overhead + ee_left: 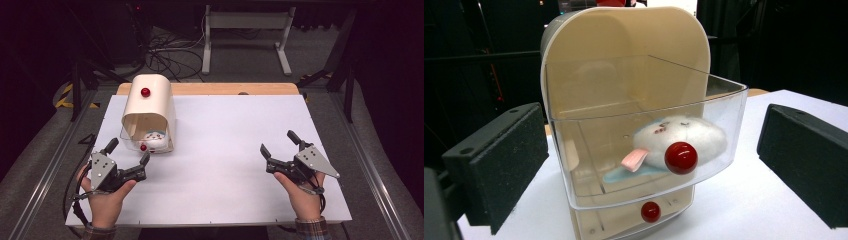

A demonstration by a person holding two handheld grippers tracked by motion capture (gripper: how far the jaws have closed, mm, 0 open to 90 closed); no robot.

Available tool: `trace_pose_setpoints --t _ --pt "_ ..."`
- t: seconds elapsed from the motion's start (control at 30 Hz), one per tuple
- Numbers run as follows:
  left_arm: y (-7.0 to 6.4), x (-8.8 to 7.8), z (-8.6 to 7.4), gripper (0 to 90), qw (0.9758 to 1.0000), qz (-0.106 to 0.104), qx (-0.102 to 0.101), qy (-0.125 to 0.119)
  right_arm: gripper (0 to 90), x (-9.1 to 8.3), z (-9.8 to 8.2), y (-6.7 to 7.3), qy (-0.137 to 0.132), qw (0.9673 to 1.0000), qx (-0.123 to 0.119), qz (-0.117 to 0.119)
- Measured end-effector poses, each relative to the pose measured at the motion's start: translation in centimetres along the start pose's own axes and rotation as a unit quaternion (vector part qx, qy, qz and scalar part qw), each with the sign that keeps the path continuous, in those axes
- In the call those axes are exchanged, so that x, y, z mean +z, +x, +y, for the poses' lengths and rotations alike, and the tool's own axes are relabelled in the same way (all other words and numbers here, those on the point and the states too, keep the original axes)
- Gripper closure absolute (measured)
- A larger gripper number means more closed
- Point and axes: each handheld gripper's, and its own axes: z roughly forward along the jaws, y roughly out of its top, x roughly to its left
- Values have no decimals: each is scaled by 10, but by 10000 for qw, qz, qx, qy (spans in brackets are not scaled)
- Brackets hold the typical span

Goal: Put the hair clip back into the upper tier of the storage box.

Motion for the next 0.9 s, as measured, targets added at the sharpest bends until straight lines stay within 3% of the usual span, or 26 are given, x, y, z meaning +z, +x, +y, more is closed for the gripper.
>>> trace_pose_setpoints --t 0.9 --pt "-4 4 -1 3 10000 16 71 38 52 -15 -13 -15 117 9998 51 -135"
